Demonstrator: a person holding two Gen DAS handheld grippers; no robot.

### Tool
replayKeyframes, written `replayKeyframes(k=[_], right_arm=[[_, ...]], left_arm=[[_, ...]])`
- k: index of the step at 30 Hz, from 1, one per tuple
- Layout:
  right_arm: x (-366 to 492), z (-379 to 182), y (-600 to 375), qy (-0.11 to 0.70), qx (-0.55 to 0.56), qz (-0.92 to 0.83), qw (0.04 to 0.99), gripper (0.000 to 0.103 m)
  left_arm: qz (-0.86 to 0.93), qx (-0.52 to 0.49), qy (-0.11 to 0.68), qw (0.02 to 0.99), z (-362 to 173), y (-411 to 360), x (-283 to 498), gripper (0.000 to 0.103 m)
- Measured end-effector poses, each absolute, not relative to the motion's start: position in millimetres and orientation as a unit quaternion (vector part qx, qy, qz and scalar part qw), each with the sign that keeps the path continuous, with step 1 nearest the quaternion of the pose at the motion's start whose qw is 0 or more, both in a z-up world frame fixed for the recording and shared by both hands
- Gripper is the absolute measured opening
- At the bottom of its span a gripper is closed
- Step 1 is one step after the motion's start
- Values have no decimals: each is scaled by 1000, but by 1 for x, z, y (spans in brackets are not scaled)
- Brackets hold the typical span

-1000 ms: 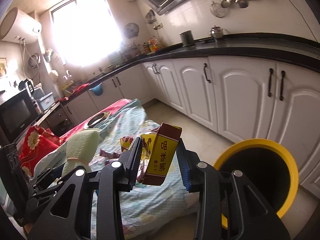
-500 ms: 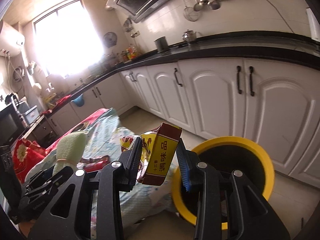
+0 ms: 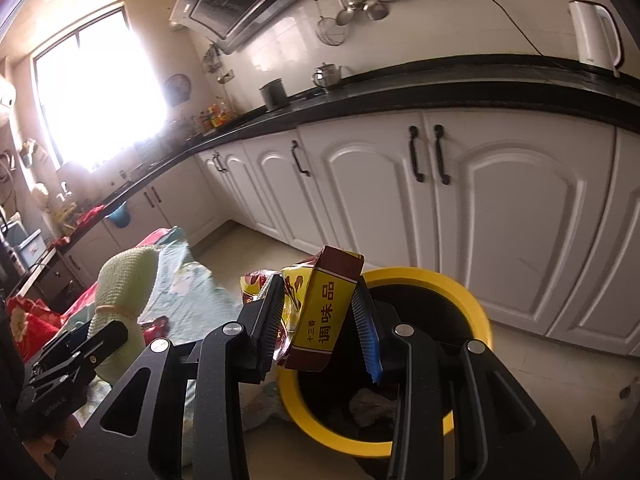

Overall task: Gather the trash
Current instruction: 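Carry the green scrubber and yellow box over the yellow bin with both grippers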

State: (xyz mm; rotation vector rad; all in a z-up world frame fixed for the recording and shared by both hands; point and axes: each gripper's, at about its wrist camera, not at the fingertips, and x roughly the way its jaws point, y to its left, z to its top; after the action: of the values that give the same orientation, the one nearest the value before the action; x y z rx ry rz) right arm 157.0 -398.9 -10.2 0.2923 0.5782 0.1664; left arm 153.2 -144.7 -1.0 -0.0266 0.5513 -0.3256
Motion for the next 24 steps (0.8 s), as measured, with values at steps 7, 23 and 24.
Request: replayKeyframes(k=[7, 23, 24], right_arm=[[155, -23, -418, 291, 158, 60, 942, 33], [148, -49, -455, 310, 177, 8, 934, 33], [148, -51, -456, 312, 177, 5, 933, 33]], left_arm=[[-180, -3, 279, 943, -10, -170, 162, 49], [-214, -6, 312, 926, -37, -206, 189, 49], [-215, -6, 314, 925, -39, -207, 191, 49]])
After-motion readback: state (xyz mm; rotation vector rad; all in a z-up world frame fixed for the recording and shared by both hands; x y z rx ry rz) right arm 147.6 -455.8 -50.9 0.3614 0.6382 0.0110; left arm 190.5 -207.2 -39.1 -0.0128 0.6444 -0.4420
